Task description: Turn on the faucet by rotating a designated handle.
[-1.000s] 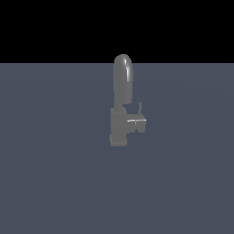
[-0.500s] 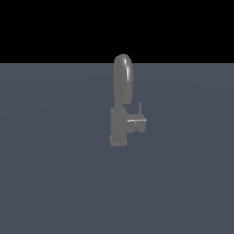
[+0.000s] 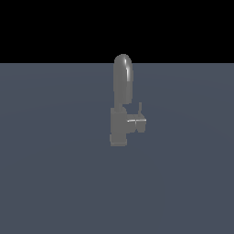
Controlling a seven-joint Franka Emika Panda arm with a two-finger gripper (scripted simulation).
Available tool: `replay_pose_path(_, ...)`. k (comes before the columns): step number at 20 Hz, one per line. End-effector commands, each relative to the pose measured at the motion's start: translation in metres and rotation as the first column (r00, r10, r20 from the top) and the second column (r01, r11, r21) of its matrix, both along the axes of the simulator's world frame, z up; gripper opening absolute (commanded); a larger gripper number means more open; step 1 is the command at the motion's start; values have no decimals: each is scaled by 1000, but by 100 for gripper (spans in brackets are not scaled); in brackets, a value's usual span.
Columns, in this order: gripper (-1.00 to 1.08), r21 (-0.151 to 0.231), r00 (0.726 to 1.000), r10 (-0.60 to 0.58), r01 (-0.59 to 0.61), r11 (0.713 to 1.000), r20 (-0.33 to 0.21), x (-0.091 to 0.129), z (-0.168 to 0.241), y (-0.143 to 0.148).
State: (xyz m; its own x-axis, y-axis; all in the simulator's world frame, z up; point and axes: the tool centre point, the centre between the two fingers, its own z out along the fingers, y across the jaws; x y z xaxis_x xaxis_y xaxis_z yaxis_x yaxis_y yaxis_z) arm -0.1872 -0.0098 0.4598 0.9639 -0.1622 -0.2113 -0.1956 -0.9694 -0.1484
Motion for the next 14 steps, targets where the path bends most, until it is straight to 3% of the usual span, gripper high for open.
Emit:
replay_pose_path(1, -100, 32, 999, -34, 35, 999, -37, 14, -5, -3)
replay_pose_path(8, -100, 117, 982, -121, 138, 983, -147, 51, -23, -11)
replay_pose_path(14, -100, 182, 951, -186, 235, 955, -248, 81, -42, -20)
